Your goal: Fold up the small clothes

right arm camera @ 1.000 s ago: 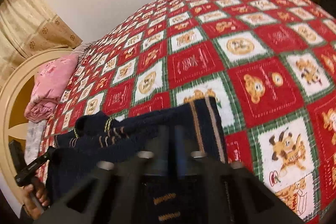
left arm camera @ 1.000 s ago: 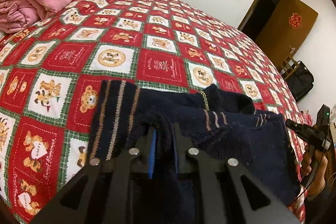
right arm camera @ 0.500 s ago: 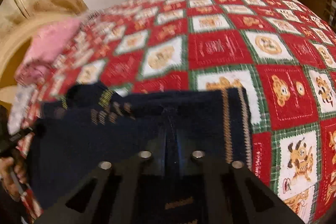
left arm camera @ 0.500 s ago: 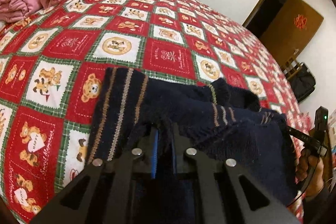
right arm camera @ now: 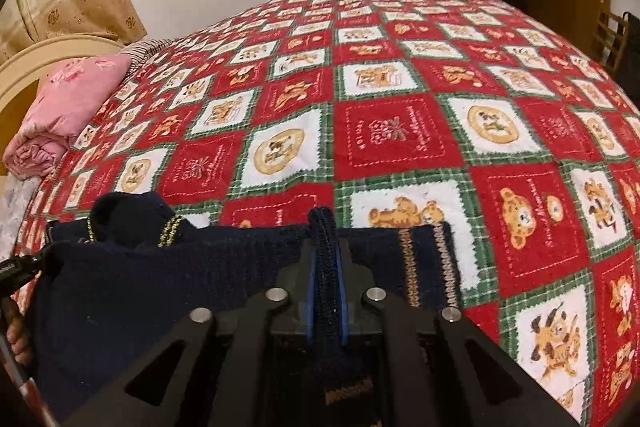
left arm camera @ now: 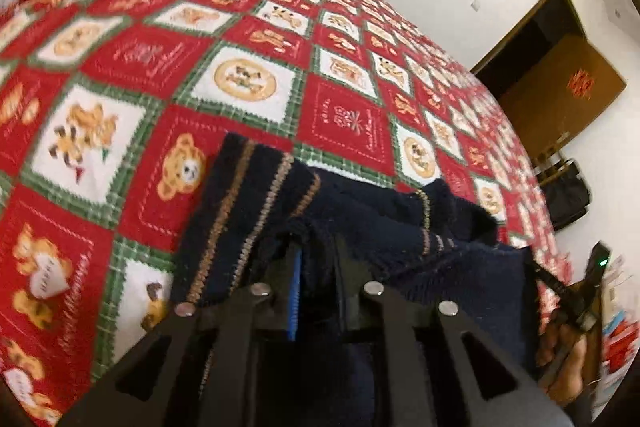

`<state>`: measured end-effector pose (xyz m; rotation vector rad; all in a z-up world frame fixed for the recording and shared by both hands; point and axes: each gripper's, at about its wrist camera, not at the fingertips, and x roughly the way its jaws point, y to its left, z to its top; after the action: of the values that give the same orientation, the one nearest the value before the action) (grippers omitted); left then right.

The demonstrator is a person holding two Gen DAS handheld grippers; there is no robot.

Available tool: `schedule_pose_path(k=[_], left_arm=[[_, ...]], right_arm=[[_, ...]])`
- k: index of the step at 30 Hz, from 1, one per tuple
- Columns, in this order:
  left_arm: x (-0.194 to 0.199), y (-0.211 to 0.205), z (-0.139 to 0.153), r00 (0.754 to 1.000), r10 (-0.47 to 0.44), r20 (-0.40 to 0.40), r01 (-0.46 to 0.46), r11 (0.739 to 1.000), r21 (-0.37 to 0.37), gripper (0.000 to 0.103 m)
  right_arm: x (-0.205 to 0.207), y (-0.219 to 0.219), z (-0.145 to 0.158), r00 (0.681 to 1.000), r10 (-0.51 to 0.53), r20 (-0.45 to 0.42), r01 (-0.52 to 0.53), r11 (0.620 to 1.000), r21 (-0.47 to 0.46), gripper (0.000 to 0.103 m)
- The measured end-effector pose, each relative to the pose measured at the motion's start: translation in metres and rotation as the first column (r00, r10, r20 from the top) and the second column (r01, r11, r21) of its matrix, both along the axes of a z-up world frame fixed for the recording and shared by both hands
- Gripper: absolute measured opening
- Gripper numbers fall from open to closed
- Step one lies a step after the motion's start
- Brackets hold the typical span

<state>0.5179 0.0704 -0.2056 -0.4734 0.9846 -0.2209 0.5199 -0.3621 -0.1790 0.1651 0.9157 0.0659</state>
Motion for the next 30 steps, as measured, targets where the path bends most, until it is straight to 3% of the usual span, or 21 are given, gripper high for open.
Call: schedule_pose_path(k=[1, 2, 3, 4, 7, 10, 15, 18, 21, 24, 27, 28, 30], left_arm=[[-0.001, 0.001, 0.002, 1.0, -0.002, -0.005, 0.002, 1.0, -0.018, 0.026], [-0.004, 0.002, 0.008, 1.0, -0.003, -0.003, 0.003, 1.0, -0.024, 0.03], [-0.007, 0.002, 0.013, 1.0, 0.0, 0.007, 0.0, 1.0, -0.015, 0.043], [-0.011, 0.001, 0.022, 1.0, 0.006, 0.029, -0.007, 1.0, 0.009, 0.061], [-0.031, 0.005, 0.053, 0.988, 0.034, 0.151, -0.046, 0.996, 0.078, 0.081], [-0.038, 0.004, 0.066, 0.979, 0.05, 0.196, -0.08, 0.986, 0.148, 0.083], [-0.041, -0.02, 0.045, 0.993, 0.016, 0.117, -0.05, 0.954, 0.294, 0.083], [-0.053, -0.029, 0.027, 0.997, -0.001, 0.083, -0.029, 0.932, 0.362, 0.083], [-0.063, -0.034, -0.006, 1.0, -0.007, -0.008, 0.01, 0.866, 0.499, 0.084], [-0.078, -0.018, -0.006, 1.0, 0.003, 0.028, -0.016, 0.89, 0.456, 0.089], [-0.097, -0.01, 0.007, 0.998, -0.01, 0.059, -0.013, 0.922, 0.386, 0.088], [-0.103, -0.012, 0.009, 0.997, -0.018, 0.069, -0.011, 0.918, 0.397, 0.088], [-0.118, -0.015, 0.011, 0.996, -0.029, 0.089, -0.018, 0.878, 0.479, 0.088]], right_arm=[[0.0, -0.004, 0.001, 1.0, -0.009, -0.009, 0.009, 1.0, 0.014, 0.022], [-0.001, -0.006, 0.003, 1.0, -0.018, -0.012, 0.018, 1.0, 0.016, 0.036], [-0.004, -0.009, 0.006, 1.0, -0.029, -0.004, 0.029, 0.999, 0.014, 0.046], [-0.01, -0.013, 0.013, 0.998, -0.052, 0.022, 0.052, 0.999, 0.007, 0.046], [-0.028, -0.011, 0.03, 0.996, -0.048, 0.078, 0.047, 0.999, 0.005, 0.046], [-0.044, 0.007, 0.041, 0.994, -0.002, 0.107, 0.004, 1.0, -0.017, 0.047], [-0.077, 0.056, 0.037, 0.983, 0.17, 0.063, -0.172, 0.985, 0.021, 0.047], [-0.104, 0.082, 0.023, 0.964, 0.265, 0.008, -0.265, 0.964, -0.008, 0.047], [-0.131, 0.092, 0.002, 0.952, 0.3, -0.061, -0.305, 0.948, -0.09, 0.047], [-0.156, 0.088, -0.007, 0.945, 0.323, -0.051, -0.326, 0.933, -0.151, 0.047], [-0.173, 0.073, 0.001, 0.953, 0.299, -0.04, -0.302, 0.943, -0.14, 0.047], [-0.182, 0.065, 0.007, 0.957, 0.29, -0.02, -0.29, 0.949, -0.123, 0.047], [-0.19, 0.054, 0.01, 0.964, 0.264, -0.011, -0.263, 0.955, -0.134, 0.048]])
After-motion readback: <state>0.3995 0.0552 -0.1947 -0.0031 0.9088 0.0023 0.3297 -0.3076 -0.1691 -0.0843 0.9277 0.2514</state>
